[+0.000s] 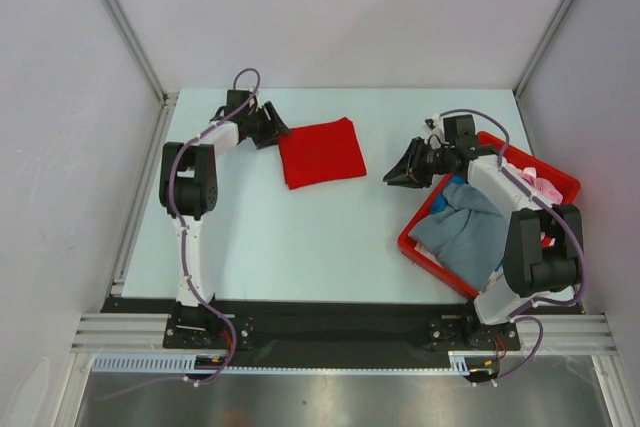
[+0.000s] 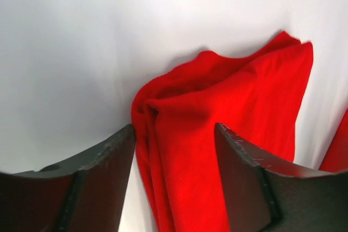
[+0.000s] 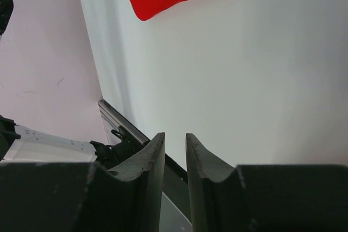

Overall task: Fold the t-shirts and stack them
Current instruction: Neatly place the folded tshirt to the corner

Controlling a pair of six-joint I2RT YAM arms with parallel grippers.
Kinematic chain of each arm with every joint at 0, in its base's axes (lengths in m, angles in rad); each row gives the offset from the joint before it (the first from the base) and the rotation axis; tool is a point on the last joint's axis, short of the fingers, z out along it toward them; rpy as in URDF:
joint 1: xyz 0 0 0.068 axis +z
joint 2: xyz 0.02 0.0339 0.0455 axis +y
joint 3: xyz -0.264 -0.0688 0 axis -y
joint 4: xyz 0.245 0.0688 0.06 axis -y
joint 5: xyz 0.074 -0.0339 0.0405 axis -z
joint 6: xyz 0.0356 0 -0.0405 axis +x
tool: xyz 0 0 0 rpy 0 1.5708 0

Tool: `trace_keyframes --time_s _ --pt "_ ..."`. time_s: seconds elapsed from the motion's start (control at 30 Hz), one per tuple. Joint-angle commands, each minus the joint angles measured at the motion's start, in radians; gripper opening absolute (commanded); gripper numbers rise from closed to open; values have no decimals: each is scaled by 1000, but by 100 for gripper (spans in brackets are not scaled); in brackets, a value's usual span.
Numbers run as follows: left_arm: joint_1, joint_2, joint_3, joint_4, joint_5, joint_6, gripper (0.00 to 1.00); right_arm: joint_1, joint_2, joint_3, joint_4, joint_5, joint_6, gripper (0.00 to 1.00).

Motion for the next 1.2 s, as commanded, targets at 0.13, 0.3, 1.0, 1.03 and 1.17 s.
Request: trace_keyframes --time_s 0.13,0.3,1.0,1.03,1.17 --pt "-5 66 13 -69 -93 -81 59 -26 -72 -16 -5 -39 -27 27" --pt "-5 68 4 -34 -72 -89 32 -28 -72 -19 -7 -44 -33 27" --pt "98 -50 229 -281 -627 529 0 -12 67 25 -50 -30 -27 26" --pt "126 -41 239 -264 -647 607 0 -11 84 28 -63 -27 -30 26" --pt "141 17 324 -184 -722 773 0 -2 130 54 -103 -13 -41 25"
